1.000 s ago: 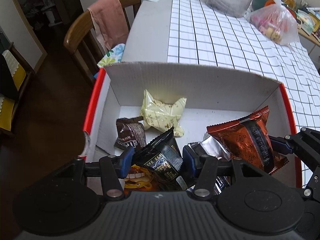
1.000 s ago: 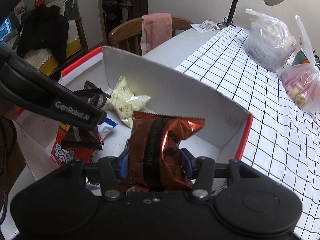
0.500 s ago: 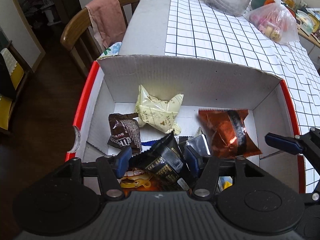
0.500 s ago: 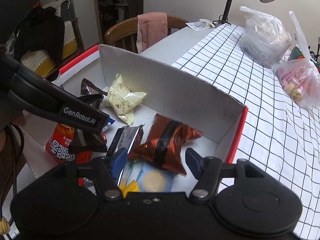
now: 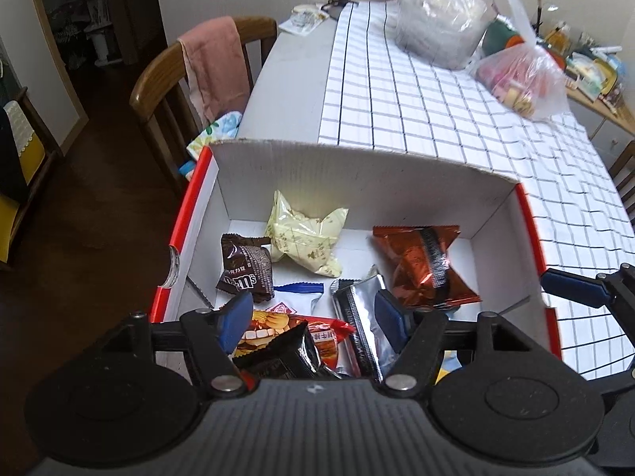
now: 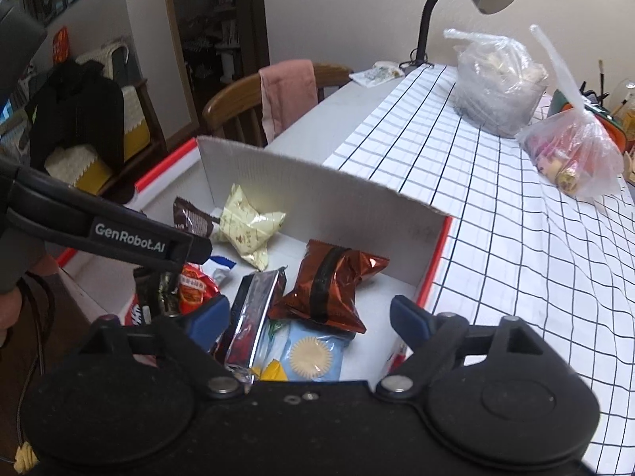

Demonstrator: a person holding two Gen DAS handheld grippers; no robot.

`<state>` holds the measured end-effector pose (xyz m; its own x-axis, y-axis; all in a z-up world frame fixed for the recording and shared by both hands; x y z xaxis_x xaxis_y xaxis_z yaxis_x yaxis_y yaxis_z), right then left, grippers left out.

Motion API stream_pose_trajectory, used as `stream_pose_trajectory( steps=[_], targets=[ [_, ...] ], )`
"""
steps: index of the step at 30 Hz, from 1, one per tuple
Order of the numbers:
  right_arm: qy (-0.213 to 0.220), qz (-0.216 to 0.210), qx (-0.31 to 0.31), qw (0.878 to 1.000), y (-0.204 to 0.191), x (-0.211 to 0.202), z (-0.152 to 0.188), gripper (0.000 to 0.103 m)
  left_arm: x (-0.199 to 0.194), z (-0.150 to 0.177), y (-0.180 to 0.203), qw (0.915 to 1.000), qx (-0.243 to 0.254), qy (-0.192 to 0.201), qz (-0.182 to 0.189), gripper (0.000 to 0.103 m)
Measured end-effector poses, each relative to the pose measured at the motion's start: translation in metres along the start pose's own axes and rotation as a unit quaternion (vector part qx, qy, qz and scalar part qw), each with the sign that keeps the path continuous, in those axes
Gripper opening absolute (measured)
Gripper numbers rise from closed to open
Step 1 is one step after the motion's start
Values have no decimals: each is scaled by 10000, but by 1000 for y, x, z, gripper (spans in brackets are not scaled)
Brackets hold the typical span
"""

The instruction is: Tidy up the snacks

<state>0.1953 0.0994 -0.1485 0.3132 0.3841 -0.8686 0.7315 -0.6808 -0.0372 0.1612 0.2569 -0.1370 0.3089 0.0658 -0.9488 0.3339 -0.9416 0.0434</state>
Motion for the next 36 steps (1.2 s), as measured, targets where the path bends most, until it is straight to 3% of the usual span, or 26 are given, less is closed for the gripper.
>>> stream_pose_trajectory(
  steps=[10,22,24,26,32,36],
  targets=[
    [427,-78,257,9987,7,-39,6,100,-38,12,6,9986,96,465,210,76],
    [818,-279,509,9950,11,-75,17,103,-79,30,10,9937,239,1015,419,86],
    [891,-302,543,9941,11,-81,20,103,-86,33,10,9922,212,1108,522,89],
    [966,-327,601,9930,12,-86,22,103,-92,35,12,9907,232,1210,574,99],
    [1124,-424,770,9898,13,-103,28,103,-105,42,20,9872,251,1357,803,100],
    [1260,-468,793,9877,11,-117,31,103,-112,51,22,9858,307,1495,701,100]
  ],
)
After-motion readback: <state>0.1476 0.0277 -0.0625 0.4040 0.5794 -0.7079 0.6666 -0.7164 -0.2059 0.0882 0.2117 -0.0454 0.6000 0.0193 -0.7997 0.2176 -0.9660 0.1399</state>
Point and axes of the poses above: each gripper's, at about its wrist camera, not at the fingertips, and x roughly the way its jaws point, y to its right, z to its underside, the point moved 9 cm from there along x, roughly the way its jaws point, and after that the axes turned 13 degrees about -y, right-handed, at the moved point
